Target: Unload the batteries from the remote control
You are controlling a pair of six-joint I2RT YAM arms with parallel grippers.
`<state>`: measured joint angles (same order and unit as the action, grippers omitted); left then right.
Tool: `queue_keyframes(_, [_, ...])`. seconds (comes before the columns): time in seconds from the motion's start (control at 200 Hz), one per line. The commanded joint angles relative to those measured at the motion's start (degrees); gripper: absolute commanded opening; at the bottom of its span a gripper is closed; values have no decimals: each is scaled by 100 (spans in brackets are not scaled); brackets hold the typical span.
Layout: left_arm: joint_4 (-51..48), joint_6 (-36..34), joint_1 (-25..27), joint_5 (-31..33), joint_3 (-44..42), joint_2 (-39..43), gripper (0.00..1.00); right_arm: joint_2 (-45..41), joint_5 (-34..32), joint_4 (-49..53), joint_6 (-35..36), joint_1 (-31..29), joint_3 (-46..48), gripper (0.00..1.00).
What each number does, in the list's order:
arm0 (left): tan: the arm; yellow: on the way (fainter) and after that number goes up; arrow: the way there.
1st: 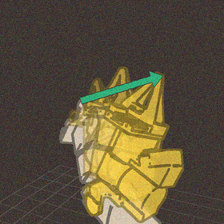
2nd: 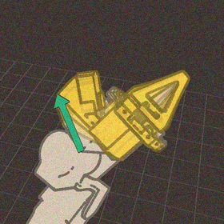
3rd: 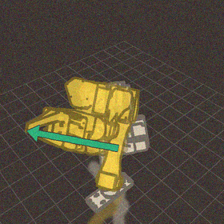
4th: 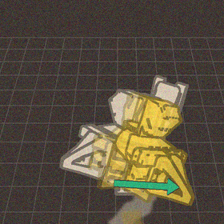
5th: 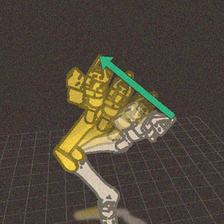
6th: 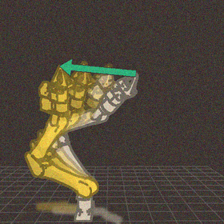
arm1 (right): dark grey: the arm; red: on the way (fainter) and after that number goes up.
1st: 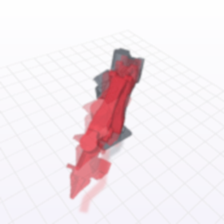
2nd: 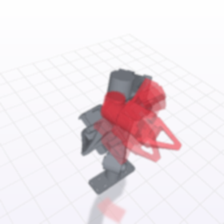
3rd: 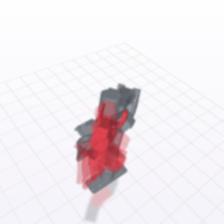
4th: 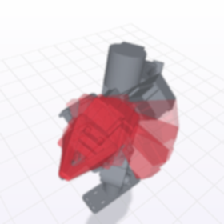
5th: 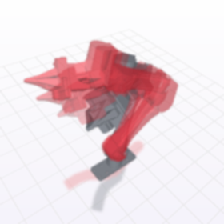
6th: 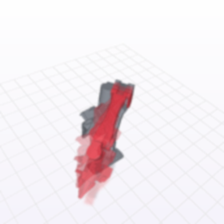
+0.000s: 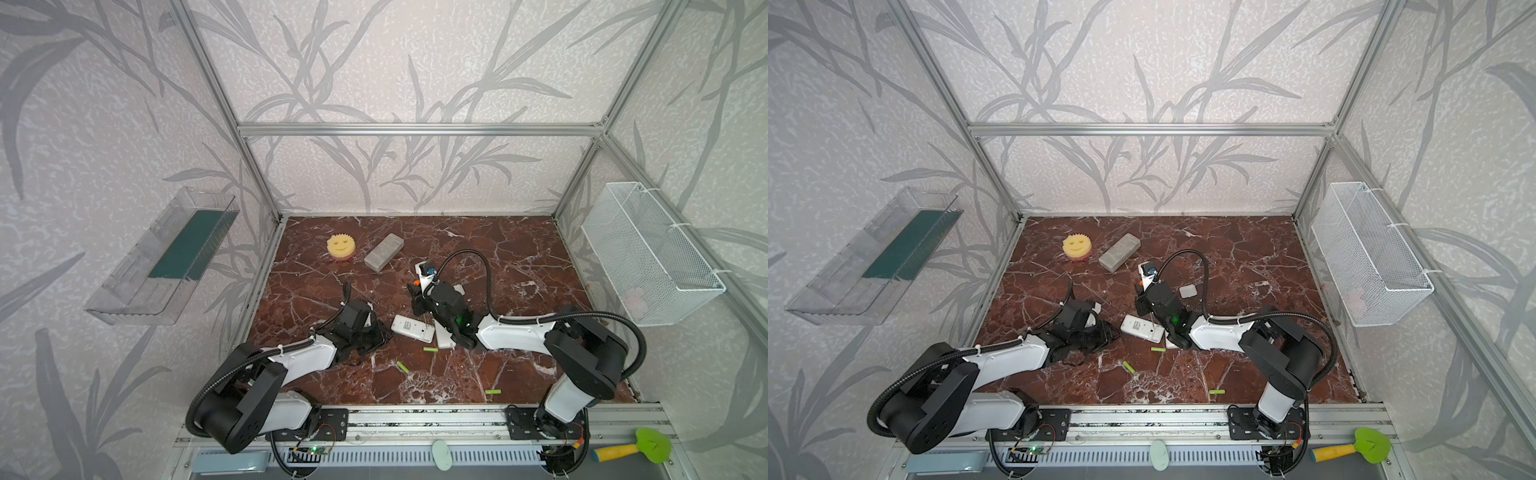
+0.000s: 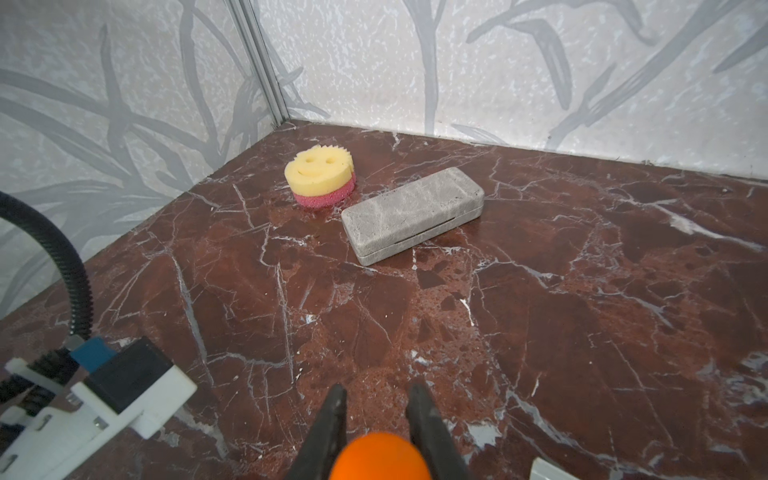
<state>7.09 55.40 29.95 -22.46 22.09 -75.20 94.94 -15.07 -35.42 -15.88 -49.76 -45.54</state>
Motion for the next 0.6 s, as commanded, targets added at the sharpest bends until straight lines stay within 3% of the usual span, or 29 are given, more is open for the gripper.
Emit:
queue_keyframes(0.0, [-1084,-416,-1,364,301,227,37,-484,417,1058,-315,315,-250,0])
queue_keyframes(0.28, [-1843,-1136,-179,803,884,545,37,-1654,948,3820,-387,1811,-162,0])
queue_keyframes(0.4, [-2013,-1391,-358,759,1098,477,38,-1751,1296,4866,-327,2633,-92,0])
queue_keyframes(0.595, [-2255,-1797,-739,672,1418,335,38,-1593,1479,5389,-206,3586,185,0])
